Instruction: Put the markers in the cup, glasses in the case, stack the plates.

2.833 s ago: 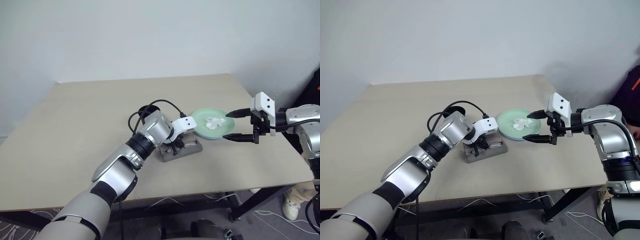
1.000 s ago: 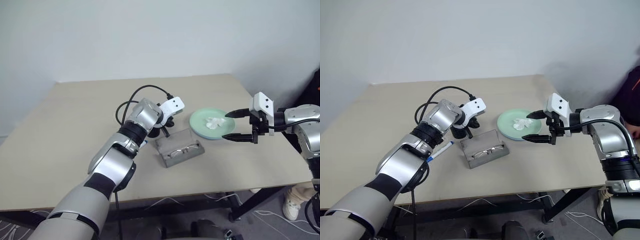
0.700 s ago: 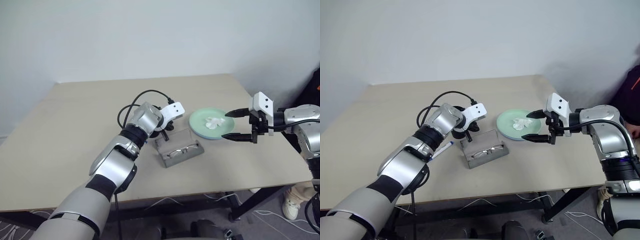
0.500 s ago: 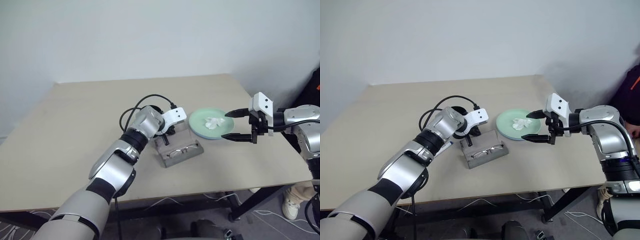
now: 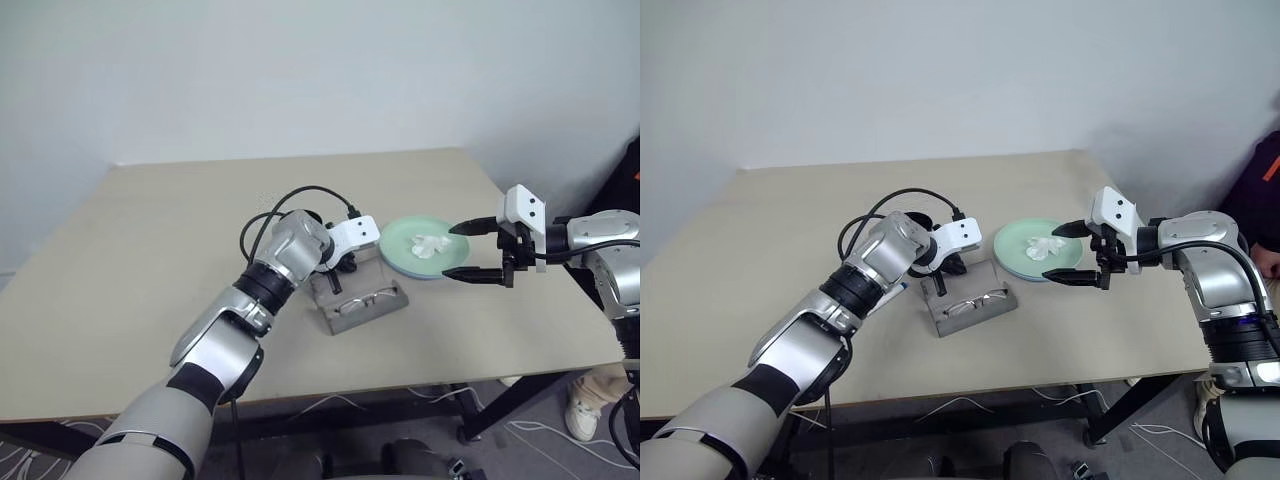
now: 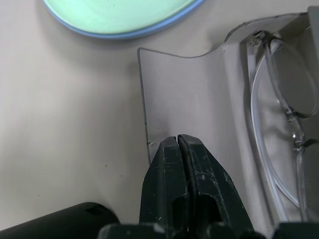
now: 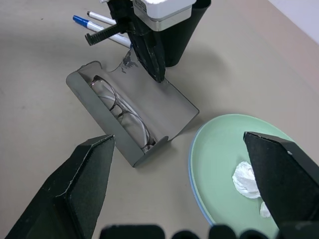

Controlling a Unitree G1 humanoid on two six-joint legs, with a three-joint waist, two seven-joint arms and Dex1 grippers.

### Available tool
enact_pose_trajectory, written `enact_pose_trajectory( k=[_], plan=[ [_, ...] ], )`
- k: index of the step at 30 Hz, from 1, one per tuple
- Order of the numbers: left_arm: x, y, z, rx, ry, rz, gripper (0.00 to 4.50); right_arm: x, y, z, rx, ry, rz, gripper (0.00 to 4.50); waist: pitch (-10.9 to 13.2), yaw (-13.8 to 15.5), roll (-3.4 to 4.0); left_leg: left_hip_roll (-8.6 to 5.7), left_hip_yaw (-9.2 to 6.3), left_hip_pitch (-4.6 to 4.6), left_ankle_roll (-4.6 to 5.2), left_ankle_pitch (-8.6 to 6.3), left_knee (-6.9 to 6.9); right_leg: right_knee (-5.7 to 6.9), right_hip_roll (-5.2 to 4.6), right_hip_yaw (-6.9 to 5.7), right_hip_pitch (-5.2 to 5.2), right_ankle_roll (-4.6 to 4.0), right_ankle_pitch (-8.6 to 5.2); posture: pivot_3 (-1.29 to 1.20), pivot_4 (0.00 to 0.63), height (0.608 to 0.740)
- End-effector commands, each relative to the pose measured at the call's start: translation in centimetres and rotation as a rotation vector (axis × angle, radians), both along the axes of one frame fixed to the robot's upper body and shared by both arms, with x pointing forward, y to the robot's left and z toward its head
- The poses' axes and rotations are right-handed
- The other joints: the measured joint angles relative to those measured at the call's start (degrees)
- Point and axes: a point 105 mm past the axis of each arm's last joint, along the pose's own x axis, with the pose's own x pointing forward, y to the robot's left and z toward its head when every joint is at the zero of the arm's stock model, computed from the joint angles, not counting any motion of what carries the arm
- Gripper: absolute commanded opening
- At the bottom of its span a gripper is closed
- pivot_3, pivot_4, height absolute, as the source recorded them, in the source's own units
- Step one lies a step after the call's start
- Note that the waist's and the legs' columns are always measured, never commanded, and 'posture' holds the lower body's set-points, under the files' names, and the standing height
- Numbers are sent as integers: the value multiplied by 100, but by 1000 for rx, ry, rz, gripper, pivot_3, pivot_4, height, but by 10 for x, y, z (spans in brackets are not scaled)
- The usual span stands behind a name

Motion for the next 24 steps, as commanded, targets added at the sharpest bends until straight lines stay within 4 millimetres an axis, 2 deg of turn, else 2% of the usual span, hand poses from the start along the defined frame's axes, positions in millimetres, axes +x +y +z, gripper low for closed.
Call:
enact_pose_trajectory(
  k=[1, 15, 24],
  plan=[
    [0, -1, 9, 7, -40, -21, 12, 1, 4, 14, 8, -59, 20, 4500, 0, -1, 0, 0, 0, 0, 0, 0, 0, 0, 0, 0, 0, 0, 0, 0, 0, 727],
    [15, 5, -8, 49, -110, 30, 12, -1, 3, 13, 11, -52, 23, 4500, 0, 6, 0, 0, 0, 0, 0, 0, 1, -1, 0, 0, 1, 0, 0, 0, 0, 727],
    [6, 2, -22, 63, -70, -6, 12, -1, 3, 14, 11, -55, 17, 4500, 0, 4, 0, 0, 0, 0, 0, 0, 0, -1, 0, 0, 1, 0, 0, 0, 0, 727]
  ],
)
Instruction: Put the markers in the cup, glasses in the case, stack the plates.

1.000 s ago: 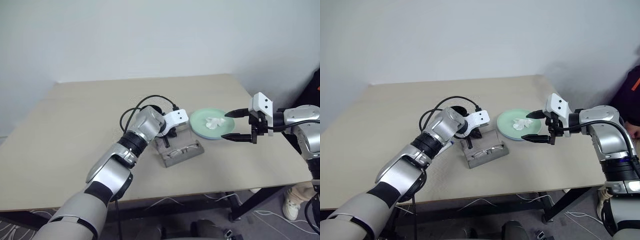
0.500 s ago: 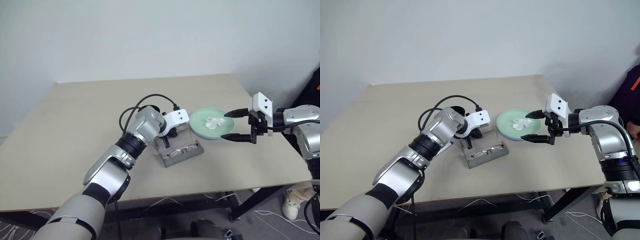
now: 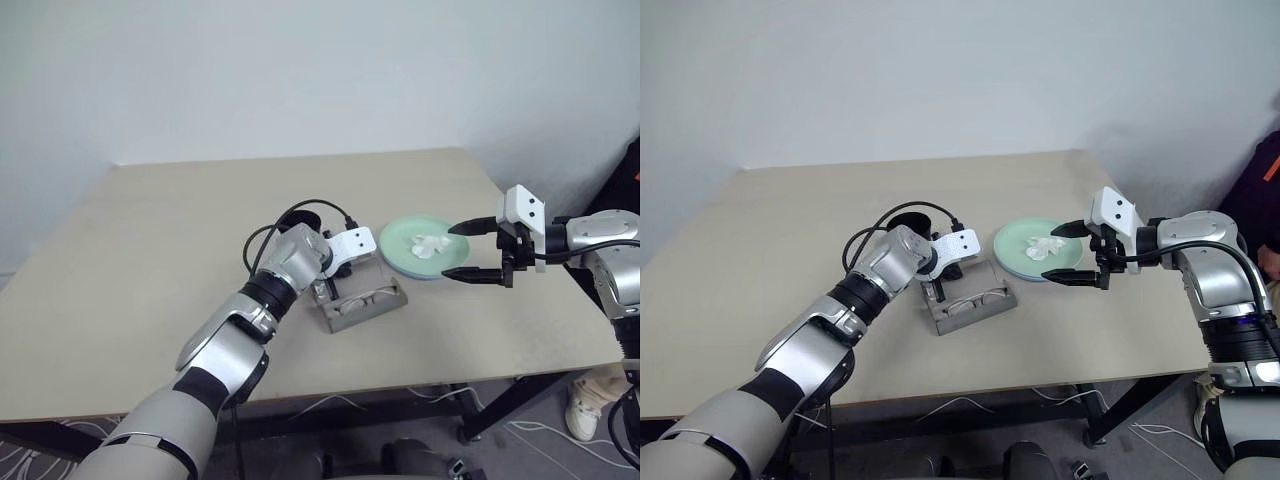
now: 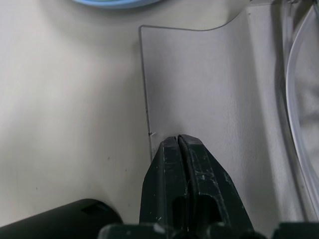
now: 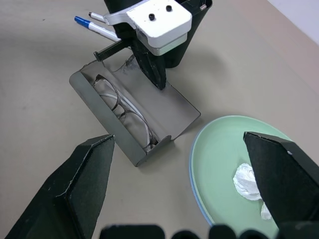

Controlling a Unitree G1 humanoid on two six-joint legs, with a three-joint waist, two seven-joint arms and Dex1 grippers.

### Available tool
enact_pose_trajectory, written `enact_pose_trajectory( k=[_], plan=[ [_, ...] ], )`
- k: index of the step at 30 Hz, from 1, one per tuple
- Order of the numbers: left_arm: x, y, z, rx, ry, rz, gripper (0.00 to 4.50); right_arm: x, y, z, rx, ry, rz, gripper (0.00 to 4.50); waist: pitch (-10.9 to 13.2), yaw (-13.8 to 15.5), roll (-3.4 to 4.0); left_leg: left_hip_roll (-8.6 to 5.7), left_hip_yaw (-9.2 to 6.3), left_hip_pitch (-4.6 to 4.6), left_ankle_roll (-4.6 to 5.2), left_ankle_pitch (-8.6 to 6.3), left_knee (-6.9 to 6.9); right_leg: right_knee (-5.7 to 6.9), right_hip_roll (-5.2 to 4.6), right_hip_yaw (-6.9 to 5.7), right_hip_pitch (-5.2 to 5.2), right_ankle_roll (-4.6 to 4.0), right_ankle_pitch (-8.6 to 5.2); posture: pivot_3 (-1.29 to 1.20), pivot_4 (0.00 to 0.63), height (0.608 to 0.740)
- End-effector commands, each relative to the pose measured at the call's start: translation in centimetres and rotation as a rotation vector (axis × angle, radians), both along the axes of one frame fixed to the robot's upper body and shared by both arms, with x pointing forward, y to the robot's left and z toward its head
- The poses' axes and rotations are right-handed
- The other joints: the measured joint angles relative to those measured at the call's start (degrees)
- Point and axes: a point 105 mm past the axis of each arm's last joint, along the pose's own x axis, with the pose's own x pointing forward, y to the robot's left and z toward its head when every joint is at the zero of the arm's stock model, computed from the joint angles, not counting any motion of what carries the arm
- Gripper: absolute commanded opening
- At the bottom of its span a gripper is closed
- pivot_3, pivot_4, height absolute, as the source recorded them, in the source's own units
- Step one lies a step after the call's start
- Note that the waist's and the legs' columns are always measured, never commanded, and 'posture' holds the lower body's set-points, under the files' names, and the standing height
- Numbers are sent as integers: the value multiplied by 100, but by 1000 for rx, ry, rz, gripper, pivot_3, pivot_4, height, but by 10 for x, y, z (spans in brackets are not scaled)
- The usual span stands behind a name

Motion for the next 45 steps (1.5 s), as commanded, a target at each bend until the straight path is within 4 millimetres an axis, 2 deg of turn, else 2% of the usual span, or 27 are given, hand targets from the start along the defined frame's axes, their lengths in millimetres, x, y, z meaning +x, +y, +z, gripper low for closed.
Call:
enact_pose_trajectory(
  k=[1, 7, 13, 17, 24, 31, 35, 39, 45],
  plan=[
    [-1, -5, 5, 9, -23, -36, 12, -1, 2, 14, 9, -53, 12, 4500, 0, -4, 0, 0, 0, 0, 0, 0, 0, 0, 0, 0, 0, 0, 0, 0, 0, 727],
    [3, -7, 23, -10, -61, -45, 12, 0, 4, 13, 10, -51, 16, 4500, 0, -2, 0, 1, 0, 0, 0, 0, 0, 1, 0, 0, -1, 0, 0, 0, 0, 727],
    [16, -8, 43, -42, -133, -18, 12, 0, 4, 13, 12, -48, 19, 4500, 0, -1, 0, 1, 0, 0, 0, 0, 1, 0, 0, 0, -1, 0, 0, 0, 0, 727],
    [19, -6, 37, -28, -150, -10, 12, -1, 5, 13, 15, -48, 20, 4500, 0, 0, 1, 0, 0, 2, 0, 0, 0, 0, 0, 0, 1, 0, 0, 0, 0, 727],
    [19, 0, 13, 17, -152, -6, 12, -3, 5, 12, 19, -45, 14, 4500, 0, 0, 0, 0, -1, 1, 0, 0, -1, 1, 0, 0, 0, 1, 1, 0, 0, 727],
    [21, 5, 6, 38, -157, -1, 12, -4, 6, 11, 20, -42, 13, 4500, -1, 6, 0, -1, 0, 0, 0, 0, 2, 1, 0, 0, 1, 1, 1, 0, 0, 727],
    [19, 4, 7, 36, -149, -15, 12, -4, 6, 11, 20, -40, 15, 4500, -1, 5, 0, -1, 0, 0, 0, 0, 1, 1, 0, 0, 0, 1, 1, 0, 0, 727],
    [16, -2, 17, 13, -144, -50, 12, -3, 8, 10, 22, -39, 17, 4500, -1, 5, 0, -1, -1, 0, 0, 0, 0, 1, 0, -1, 0, 1, 1, 0, 0, 727],
    [1, -15, 30, -48, -89, -117, 12, -3, 8, 10, 23, -40, 18, 4500, -1, 4, 0, -1, 1, -1, 0, 0, 1, 0, 0, 0, 0, 1, 1, 0, 0, 727]
  ],
)
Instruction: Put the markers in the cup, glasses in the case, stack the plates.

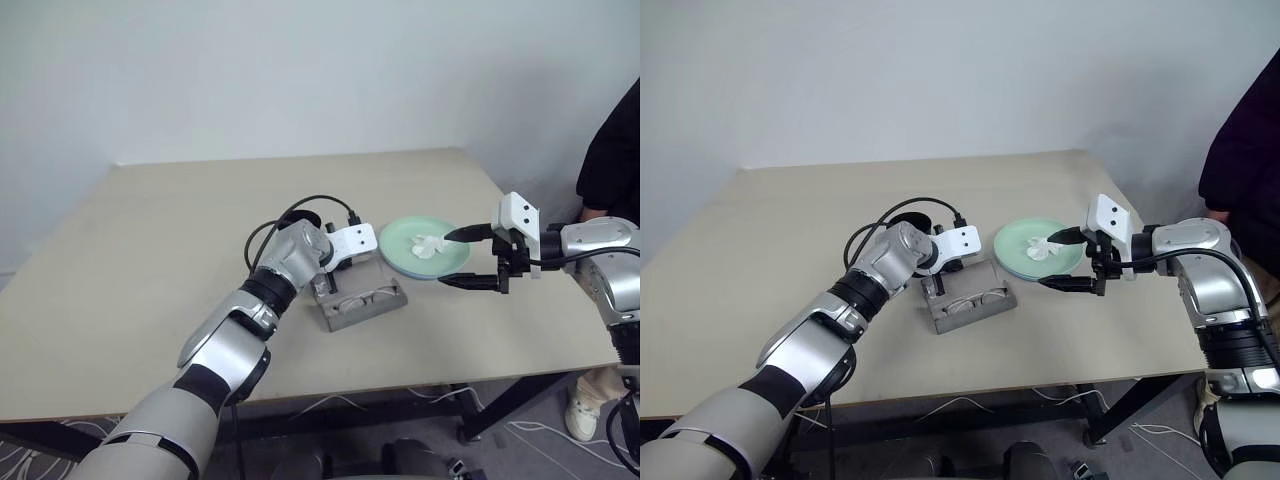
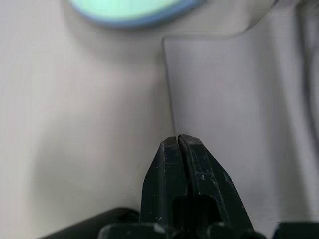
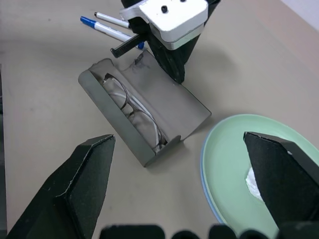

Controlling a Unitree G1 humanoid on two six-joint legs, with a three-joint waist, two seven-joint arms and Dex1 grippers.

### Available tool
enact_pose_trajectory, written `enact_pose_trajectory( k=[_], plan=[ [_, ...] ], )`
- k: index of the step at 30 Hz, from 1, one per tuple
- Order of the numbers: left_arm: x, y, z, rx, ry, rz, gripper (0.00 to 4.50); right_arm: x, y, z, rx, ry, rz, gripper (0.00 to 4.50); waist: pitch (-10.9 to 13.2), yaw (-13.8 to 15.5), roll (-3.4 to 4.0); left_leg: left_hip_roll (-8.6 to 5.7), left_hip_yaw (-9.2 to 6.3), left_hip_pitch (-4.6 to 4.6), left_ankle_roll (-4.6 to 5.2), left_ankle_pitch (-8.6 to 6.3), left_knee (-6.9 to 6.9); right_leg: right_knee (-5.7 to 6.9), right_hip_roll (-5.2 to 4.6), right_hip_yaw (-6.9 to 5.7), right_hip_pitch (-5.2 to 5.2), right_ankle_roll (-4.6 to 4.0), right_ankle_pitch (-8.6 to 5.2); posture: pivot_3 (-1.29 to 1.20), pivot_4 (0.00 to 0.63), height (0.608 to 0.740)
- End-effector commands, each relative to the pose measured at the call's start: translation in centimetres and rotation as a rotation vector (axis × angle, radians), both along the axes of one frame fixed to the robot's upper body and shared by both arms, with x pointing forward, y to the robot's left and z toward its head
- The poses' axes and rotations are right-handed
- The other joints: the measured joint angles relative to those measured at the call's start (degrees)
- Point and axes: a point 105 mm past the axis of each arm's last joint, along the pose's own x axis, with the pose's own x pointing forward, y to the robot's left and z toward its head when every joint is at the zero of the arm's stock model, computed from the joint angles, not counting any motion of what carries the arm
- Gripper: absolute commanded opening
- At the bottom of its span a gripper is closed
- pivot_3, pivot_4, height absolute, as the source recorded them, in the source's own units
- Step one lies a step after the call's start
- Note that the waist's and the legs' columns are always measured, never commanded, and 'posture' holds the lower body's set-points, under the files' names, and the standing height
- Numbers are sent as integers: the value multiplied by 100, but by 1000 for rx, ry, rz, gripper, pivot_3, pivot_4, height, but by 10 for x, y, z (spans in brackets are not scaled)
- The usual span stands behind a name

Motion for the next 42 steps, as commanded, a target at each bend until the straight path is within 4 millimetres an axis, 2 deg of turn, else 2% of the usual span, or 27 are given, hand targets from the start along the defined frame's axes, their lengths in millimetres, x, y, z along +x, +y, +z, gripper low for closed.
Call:
enact_pose_trajectory(
  k=[1, 6, 12, 18, 22, 29, 32, 39, 42],
  plan=[
    [-10, -10, 17, -61, 21, -57, 12, 1, 3, 18, 13, -66, 14, 4500, 0, -1, 0, 0, -1, 0, 0, 0, 0, 0, 0, 0, 0, 0, 0, 0, 0, 727],
    [-29, -13, 29, -130, 88, -90, 12, 1, 2, 17, 11, -64, 12, 4500, 0, -12, 0, 3, 1, 1, 0, 0, -2, 1, 1, 0, -2, 0, 0, 0, 0, 727],
    [-32, -1, 44, -196, 80, -27, 12, 1, 1, 17, 9, -64, 13, 4500, 0, -12, 1, 7, 0, 4, 1, 1, 2, 4, 2, -1, -1, -1, -1, 0, 0, 727],
    [-45, 30, 50, -306, 130, 91, 12, 0, 1, 16, 6, -59, 19, 4500, -1, -24, 2, 11, 1, 9, 1, 0, -4, 6, 2, 0, -1, -1, 0, 0, 0, 727],
    [-55, 57, 42, -382, 188, 187, 12, 1, 2, 17, 3, -57, 25, 4500, -1, -18, 2, 13, -3, 11, 1, 1, -7, 10, 3, -2, -3, -1, -1, 0, 0, 727],
    [-58, 81, 38, -604, 294, 318, 12, 3, 4, 17, 1, -54, 39, 4500, -1, -11, 1, 22, -3, 10, 0, 1, 11, 6, -2, -3, 5, -11, -7, 0, 0, 727],
    [-62, 92, 31, -672, 356, 360, 605, 2, 5, 16, 1, -52, 43, 4500, -2, -12, 1, 20, 0, 11, 0, 1, 10, 5, -5, -2, 6, -11, -6, 0, 0, 727],
    [-59, 113, 21, -743, 362, 408, 2978, 1, 5, 15, 1, -48, 45, 4500, -2, -6, 1, 15, -4, 12, -1, 0, -1, 9, -2, -10, 0, -12, -6, 0, 0, 727],
    [-59, 120, 20, -767, 351, 412, 2978, 0, 4, 15, 2, -48, 39, 4500, -2, -11, 1, 15, -2, 12, -2, 0, 0, 7, -3, -8, 1, -13, -7, 0, 0, 727]
  ],
)
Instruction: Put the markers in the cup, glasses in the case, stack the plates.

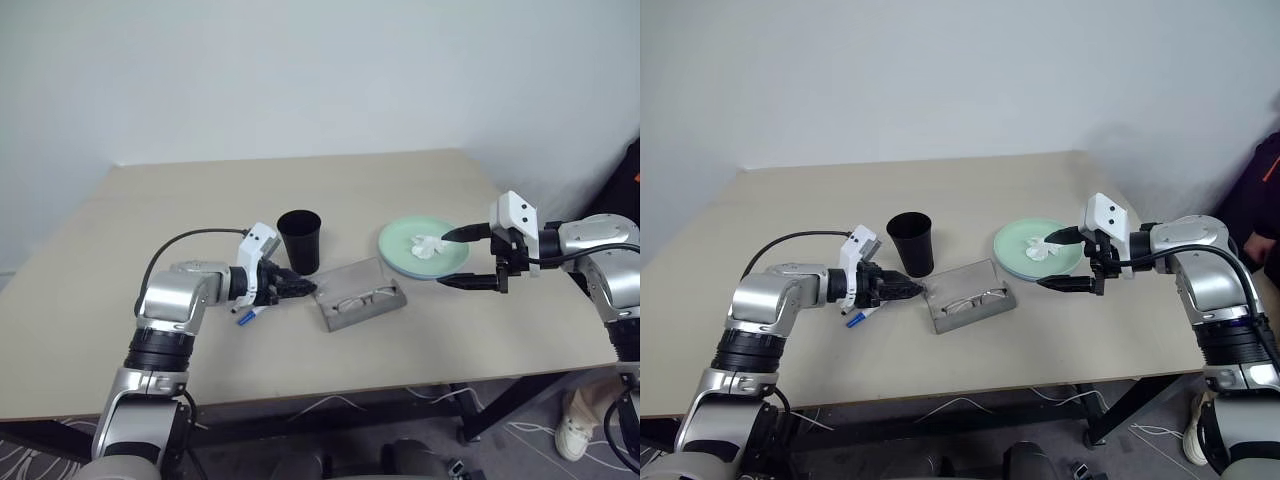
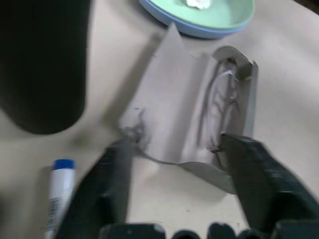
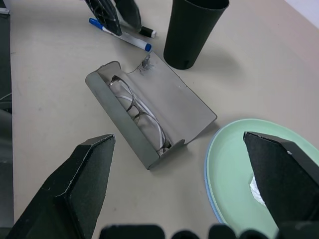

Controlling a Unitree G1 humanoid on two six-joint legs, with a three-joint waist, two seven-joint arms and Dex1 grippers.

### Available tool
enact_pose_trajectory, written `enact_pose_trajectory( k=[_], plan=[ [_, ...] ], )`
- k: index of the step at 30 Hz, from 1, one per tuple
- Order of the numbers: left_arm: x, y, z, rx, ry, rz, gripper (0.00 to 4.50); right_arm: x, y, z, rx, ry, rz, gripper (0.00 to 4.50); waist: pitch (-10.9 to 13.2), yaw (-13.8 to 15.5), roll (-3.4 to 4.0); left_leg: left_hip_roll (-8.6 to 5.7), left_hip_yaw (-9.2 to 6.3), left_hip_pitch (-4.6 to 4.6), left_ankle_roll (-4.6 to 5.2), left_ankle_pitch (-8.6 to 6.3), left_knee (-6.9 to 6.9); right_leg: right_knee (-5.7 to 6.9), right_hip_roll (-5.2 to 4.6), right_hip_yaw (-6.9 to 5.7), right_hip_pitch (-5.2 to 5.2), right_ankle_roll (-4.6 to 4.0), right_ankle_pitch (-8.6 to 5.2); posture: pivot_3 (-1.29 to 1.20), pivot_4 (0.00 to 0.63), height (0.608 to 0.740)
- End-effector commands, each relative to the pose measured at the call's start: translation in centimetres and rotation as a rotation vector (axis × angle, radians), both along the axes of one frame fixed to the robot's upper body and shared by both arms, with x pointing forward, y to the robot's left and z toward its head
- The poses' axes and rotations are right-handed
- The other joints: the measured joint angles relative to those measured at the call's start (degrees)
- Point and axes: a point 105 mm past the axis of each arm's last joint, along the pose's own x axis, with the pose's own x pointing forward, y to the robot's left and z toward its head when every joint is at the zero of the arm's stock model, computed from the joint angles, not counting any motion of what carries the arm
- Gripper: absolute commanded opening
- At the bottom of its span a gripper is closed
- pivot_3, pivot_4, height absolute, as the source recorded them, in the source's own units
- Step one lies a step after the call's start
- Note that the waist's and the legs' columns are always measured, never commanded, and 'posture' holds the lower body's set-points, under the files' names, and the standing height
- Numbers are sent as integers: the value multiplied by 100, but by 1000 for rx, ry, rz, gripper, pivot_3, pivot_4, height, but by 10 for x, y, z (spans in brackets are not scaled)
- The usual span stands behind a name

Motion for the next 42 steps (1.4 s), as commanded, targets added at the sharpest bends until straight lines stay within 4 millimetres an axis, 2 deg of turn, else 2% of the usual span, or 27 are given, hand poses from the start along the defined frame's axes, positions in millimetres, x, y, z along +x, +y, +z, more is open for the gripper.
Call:
enact_pose_trajectory(
  k=[1, 7, 15, 28, 42],
  plan=[
    [4, 8, 10, -43, -53, 14, 2978, 1, 1, 14, 5, -55, 7, 4500, 0, 0, 0, 0, 1, 0, 0, 0, 0, 0, -1, 0, 1, 0, 0, 0, 0, 727],
    [3, 12, -4, -40, -40, 21, 2978, 0, 1, 14, 6, -55, 3, 4500, -1, 3, 0, 0, 1, -2, 0, 0, 2, -1, -5, 0, 1, 0, 0, 0, 0, 727],
    [7, 9, -11, -51, -66, 14, 2978, 0, 2, 15, 9, -56, 6, 4500, -1, 2, 0, 0, 1, -1, -1, 0, 1, -1, -5, -1, 0, 0, 0, 0, 0, 727],
    [15, -12, -24, -50, -85, -44, 2978, 0, 5, 16, 14, -59, 14, 4500, -1, 3, 0, -3, 3, -2, 0, 0, 2, -1, -4, -1, 0, 0, 0, 0, 0, 727],
    [24, -34, -23, -54, -133, -103, 2978, -1, 5, 15, 16, -59, 10, 4500, -1, 10, -1, -7, 3, -4, 0, -1, 0, -5, -5, -2, 0, 2, 2, 0, 0, 727]
  ],
)
